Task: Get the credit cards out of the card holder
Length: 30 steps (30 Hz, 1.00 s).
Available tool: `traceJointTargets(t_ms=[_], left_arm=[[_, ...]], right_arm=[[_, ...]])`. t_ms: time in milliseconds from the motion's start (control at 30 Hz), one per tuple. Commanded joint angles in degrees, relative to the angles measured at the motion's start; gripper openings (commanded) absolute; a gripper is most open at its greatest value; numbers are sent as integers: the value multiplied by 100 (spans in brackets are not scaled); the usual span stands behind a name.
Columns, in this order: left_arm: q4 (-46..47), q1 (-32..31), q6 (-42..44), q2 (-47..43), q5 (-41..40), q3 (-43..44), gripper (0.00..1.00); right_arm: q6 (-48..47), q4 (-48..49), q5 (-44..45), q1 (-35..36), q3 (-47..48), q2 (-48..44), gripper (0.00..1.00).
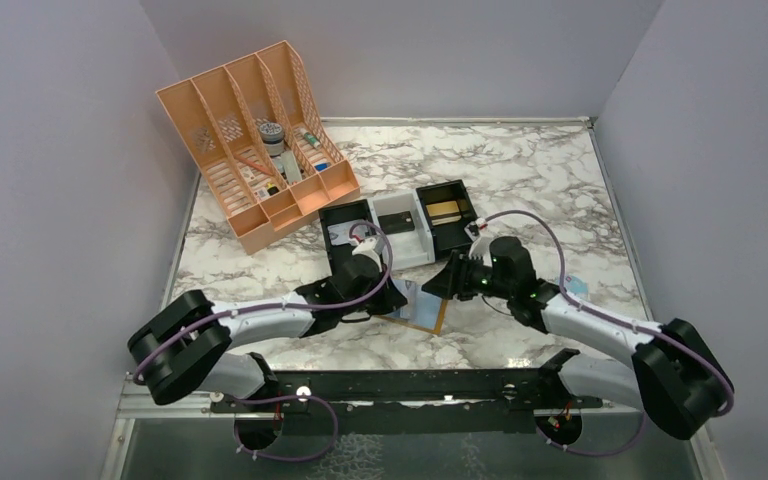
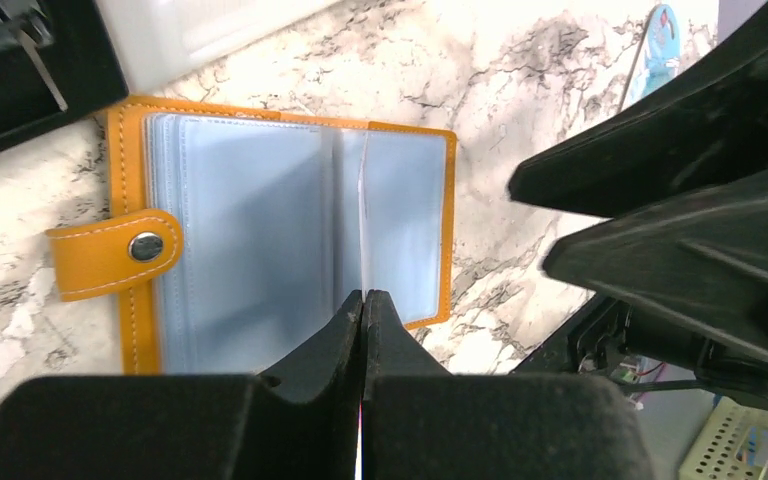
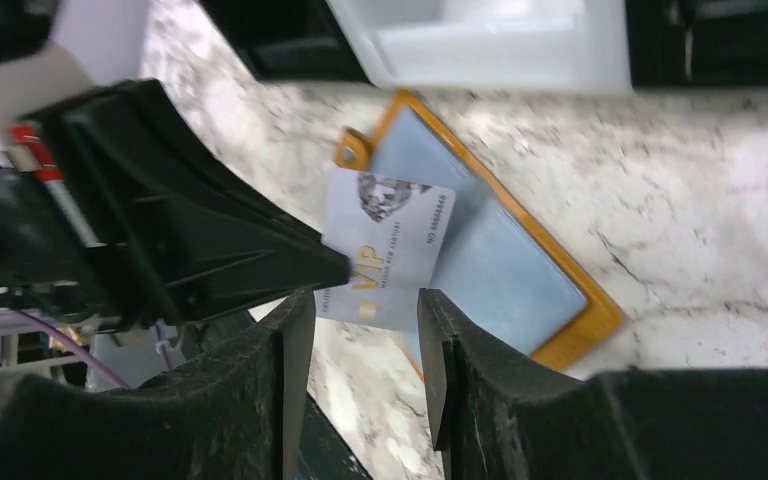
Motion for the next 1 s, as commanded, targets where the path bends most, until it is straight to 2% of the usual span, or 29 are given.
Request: traceJointTargets(t_ms=[0,133,200,333,400,500,667,833,967], left_arm=[[-510,-19,455,-503,-418,84,0],[-743,-19,714,-782,-353,105,0],[-652,-24,1090,-1089,-306,-15,0],[-688,29,1619,-1905,-384,-230,0],[-661,134,1779,-2215,-134,-232,0],[-652,384,1883,-2423,366,-203,0],[155,1195,1905,-2891,1600,-588,0],[590,2308,1561,-2994,2969,-741,0],[1056,2559,1270,-2979,3612,-775,0]], right_arm=[[0,177,395,-1,-35,-669,45],[90,-225,790,-1,61,-888,44],[367,-18,1108,-3,-217,-1249,44],[423,728,1128,-9,-599,-1772,52],[296,831,921,-9,-505,-1682,61],[339,1107,595,-9,-453,-1506,63],[420,2843,-172,-12,-665,-1046,67],[275,2559,-760,-9,-131,-581,69],[155,2212,-1533,-9,458,20,69]])
